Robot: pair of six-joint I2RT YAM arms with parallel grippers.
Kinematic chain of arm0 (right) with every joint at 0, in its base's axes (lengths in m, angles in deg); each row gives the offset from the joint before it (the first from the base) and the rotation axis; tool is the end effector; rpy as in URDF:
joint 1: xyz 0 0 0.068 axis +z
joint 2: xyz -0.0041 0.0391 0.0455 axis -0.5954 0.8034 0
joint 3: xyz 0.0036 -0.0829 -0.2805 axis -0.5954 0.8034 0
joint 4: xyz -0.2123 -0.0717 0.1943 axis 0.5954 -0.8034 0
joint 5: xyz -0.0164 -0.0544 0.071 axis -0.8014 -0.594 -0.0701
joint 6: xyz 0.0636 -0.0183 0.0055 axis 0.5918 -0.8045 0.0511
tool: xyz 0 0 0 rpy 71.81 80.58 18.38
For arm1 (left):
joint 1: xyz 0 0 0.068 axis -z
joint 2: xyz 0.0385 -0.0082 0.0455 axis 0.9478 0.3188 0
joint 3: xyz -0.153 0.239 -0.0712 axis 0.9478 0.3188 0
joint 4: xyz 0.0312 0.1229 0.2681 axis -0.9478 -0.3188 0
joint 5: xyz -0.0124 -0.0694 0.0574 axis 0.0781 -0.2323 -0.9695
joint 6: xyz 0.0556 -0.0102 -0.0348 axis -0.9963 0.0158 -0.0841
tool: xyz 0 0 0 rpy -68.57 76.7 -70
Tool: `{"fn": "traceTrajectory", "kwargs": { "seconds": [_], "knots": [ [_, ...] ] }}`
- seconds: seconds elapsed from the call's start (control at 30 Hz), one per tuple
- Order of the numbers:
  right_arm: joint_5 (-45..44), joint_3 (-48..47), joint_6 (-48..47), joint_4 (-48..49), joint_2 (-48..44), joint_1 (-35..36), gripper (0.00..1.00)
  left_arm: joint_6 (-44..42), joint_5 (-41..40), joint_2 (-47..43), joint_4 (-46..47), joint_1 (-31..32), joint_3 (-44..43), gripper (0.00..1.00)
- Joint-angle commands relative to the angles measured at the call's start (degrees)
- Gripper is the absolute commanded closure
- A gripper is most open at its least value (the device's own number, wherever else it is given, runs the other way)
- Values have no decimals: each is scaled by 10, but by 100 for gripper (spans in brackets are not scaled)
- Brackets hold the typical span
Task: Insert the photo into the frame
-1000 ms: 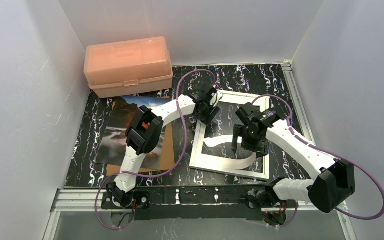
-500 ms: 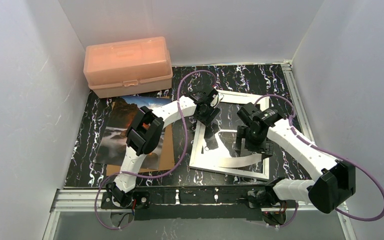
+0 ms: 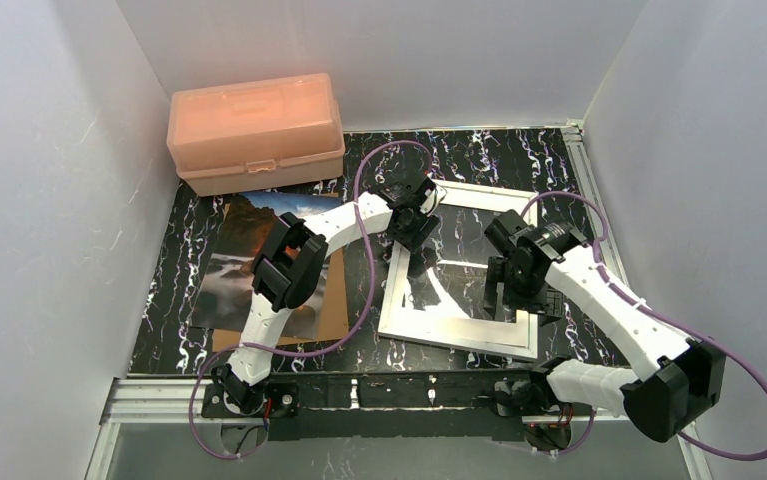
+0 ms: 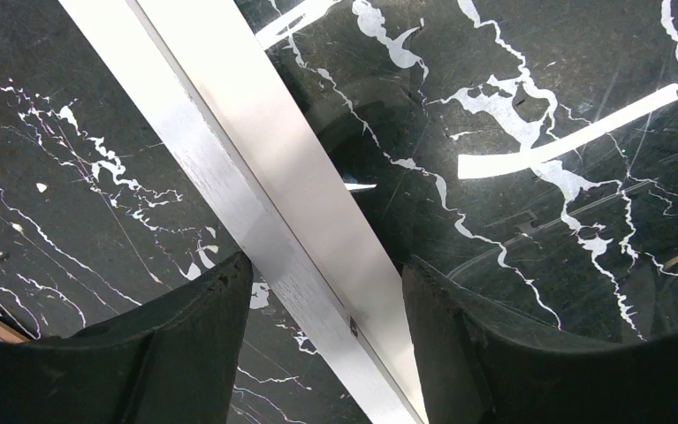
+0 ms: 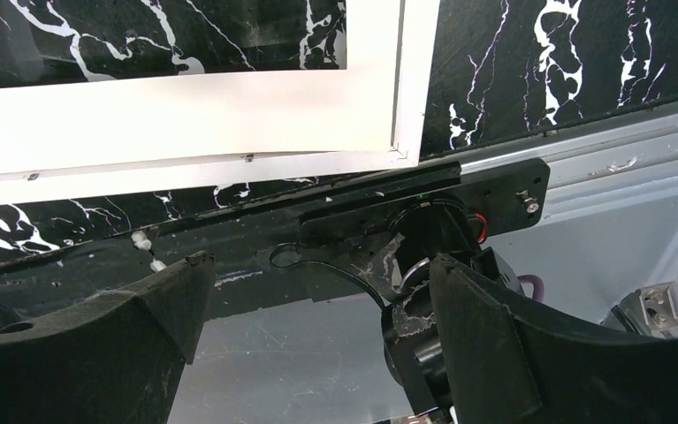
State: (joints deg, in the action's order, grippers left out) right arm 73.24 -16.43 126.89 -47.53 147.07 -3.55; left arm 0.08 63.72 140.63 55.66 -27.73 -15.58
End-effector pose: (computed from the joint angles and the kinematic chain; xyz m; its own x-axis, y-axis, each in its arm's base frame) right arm 0.1793 0.1013 0.2850 -0.9607 0.1483 -0.2345 0.1776 0.9780 -0.1091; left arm 0.3948 -0.3692 0.1727 -0.5841 0.5786 -0.5693 0.6508 0.7530 0.0976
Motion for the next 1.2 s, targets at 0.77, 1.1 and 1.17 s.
{"fn": "traceTrajectory", "kwargs": {
  "seconds": [0.77,1.1,1.17],
  "knots": [
    [-200,20,10,374,73,-148,1,31,90,-142,-118,-52,-38,2],
    [-28,73,-62,475,136,-289,1,-5,132,-207,-134,-125,55,2],
    [7,86,-64,499,136,-304,1,-11,152,-225,-147,-146,62,2]
  ]
}}
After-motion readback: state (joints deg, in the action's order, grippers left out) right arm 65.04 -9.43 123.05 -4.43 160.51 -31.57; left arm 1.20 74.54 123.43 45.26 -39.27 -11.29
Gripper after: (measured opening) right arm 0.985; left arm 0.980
